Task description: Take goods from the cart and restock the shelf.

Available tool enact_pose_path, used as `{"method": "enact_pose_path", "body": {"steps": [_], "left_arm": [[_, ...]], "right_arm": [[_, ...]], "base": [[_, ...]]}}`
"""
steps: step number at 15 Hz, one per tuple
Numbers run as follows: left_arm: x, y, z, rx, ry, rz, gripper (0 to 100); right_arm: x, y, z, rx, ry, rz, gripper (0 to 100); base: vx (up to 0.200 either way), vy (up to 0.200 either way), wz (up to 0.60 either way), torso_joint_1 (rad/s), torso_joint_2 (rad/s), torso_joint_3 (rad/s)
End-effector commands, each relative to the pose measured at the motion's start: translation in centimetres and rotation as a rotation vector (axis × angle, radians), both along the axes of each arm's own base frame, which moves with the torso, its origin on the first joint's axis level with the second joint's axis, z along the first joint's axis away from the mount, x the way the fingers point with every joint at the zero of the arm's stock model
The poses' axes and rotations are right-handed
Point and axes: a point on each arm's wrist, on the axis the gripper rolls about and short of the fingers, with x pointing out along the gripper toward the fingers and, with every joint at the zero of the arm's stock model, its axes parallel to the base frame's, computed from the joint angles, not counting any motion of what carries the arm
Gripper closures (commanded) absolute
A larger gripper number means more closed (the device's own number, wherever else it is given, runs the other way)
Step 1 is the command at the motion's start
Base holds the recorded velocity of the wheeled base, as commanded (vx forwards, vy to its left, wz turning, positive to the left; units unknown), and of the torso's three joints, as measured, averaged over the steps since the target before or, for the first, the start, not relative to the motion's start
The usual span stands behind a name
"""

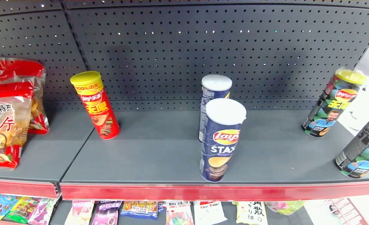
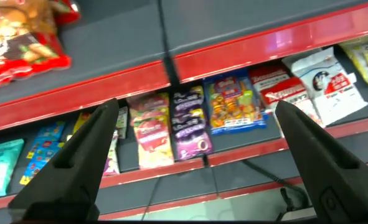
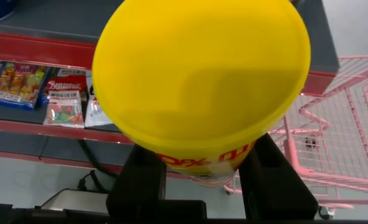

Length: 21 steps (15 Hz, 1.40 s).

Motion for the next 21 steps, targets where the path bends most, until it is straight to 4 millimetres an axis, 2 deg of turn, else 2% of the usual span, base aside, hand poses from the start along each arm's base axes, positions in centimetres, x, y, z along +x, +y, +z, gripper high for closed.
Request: {"method": "enact_pose_path", "body": {"steps": [1,20,21], "left_arm": [[-0.01,0.0,0.01,0.0,-0.001,0.0,0],[-0.12,0.0,-0.06,0.0,-0.011,0.0,0],[-0.14,0.0,-0.07,0.0,-0.012,0.0,0]], "right_arm": [[0.05,0.0,-0.05,-0.001,0.004,0.001,100],[0.06,0.0,-0.41,-0.001,0.012,0.005,100],[0.06,0.0,-0.41,-0.001,0.012,0.005,100]], "base": [[0.0,0.2,0.0,0.002,0.01,0.002],[0.0,0.2,0.0,0.001,0.0,0.002],[0.0,0.0,0.0,0.0,0.0,0.0]]}}
